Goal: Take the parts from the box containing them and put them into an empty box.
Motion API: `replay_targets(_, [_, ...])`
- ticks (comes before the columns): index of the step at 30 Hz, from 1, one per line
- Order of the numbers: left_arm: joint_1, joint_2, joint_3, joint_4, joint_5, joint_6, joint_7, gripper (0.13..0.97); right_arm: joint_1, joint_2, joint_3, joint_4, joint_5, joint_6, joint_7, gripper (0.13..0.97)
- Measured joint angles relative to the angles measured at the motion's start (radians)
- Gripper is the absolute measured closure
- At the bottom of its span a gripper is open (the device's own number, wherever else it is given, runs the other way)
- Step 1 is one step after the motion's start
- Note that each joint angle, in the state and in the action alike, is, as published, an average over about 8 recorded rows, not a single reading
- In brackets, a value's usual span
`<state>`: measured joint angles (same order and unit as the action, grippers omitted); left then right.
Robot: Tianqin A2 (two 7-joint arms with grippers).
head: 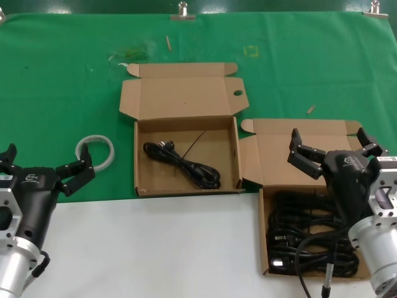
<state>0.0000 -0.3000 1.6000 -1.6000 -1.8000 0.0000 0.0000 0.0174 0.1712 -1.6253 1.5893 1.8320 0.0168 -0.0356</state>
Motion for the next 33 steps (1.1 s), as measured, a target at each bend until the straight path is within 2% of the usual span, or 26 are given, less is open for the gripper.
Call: replay_targets(33, [0.000, 0.000, 0.000, 0.000, 0.000, 0.000, 0.000, 0.132, 0.000, 0.000, 0.000, 0.000, 0.000, 0.000, 0.000, 0.129])
